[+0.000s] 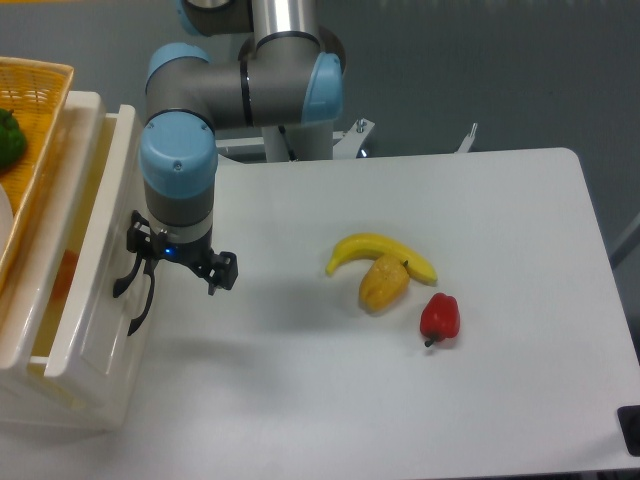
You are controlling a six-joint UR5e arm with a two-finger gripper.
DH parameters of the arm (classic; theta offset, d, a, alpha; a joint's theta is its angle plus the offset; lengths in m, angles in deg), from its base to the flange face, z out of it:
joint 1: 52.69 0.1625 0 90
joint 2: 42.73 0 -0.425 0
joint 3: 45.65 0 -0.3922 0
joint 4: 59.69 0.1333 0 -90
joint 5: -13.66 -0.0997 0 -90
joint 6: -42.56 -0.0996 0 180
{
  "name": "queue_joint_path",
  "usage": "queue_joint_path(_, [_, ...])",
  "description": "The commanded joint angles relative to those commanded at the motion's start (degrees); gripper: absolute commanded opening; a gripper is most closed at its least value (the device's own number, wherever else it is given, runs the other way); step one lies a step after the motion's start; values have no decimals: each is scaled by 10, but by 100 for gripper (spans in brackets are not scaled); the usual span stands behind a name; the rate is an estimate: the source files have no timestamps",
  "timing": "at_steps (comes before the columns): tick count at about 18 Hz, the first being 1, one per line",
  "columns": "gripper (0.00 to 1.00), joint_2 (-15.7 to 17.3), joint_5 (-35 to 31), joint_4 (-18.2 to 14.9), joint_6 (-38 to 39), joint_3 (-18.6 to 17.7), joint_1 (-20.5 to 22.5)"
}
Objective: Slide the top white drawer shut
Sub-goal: 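Keep pushing the drawer front until it sits flush with the unit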
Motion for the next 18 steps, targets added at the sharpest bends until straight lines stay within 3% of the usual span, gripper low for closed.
queue_joint_path(18, [100,-2,20,-2,4,4,-4])
